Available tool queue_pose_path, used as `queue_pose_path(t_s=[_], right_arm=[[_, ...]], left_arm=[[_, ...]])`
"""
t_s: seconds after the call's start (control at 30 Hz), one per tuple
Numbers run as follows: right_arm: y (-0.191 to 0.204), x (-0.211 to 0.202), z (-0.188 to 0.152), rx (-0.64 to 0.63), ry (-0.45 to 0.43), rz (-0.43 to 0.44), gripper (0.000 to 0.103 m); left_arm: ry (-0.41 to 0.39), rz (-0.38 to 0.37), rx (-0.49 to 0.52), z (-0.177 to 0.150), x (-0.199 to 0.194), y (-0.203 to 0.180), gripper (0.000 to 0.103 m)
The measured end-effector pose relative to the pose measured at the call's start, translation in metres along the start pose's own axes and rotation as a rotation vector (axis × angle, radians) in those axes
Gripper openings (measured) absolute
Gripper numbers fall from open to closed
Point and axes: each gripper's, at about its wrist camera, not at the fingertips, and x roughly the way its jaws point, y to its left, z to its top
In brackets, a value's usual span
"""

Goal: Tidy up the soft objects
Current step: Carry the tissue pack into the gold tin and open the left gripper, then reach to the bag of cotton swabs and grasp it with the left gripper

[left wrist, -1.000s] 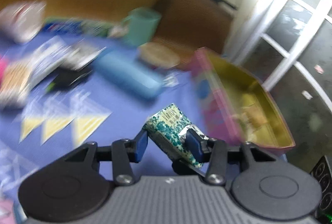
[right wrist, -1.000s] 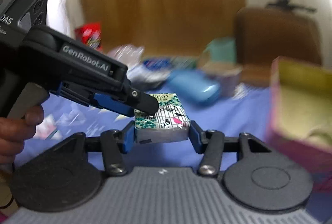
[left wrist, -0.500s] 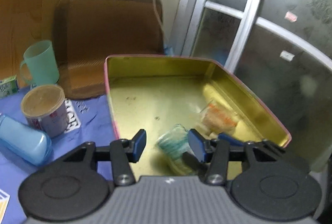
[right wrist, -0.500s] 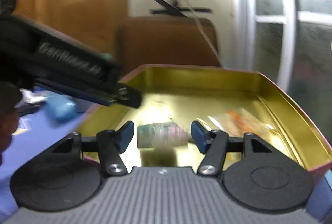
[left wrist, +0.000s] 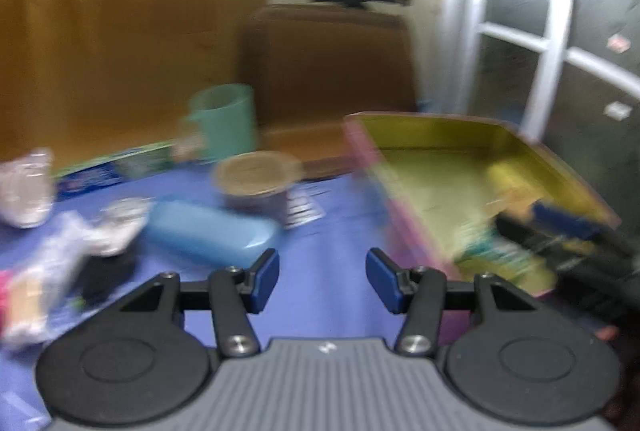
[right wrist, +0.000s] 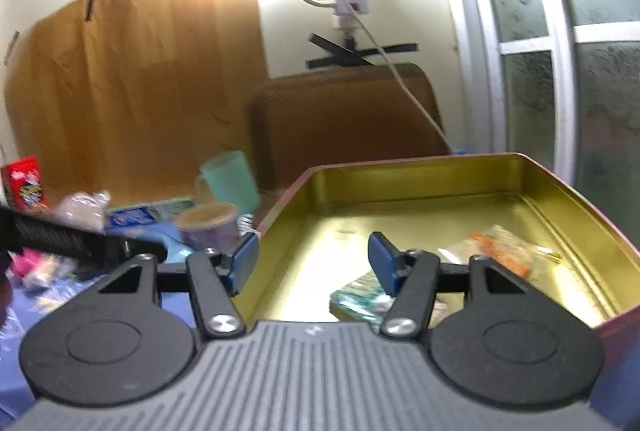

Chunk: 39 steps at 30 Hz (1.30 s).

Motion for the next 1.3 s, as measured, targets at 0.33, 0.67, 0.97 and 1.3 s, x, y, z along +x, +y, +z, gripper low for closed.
queue_pose_path(t_s=[0.33,0.67,0.97,1.3], right_arm=[[0.081,0.018,-0.010,-0.055,0.111,0.226,0.063],[0.149,0.044,-0.031,-0.132,0.244,0.376,0.063],[0.182,0.062,-0.034,-0.158,0.284,0.415,0.063],[0.196,0.085,-0.040,-0.153,0.325,0.416,0.063]], left_arm=[[0.018,0.221,-0.097,-0.039,-0.015,0.077,0.056],[0.029,0.388,-0.180,-0.073,-0.024,0.151,0.062],[0.034,0.451,-0.239,-0.093,-0.030,0.192,0.065],[0.024,0.507,-0.250,-0.107,-0.028,0.211,0.072]])
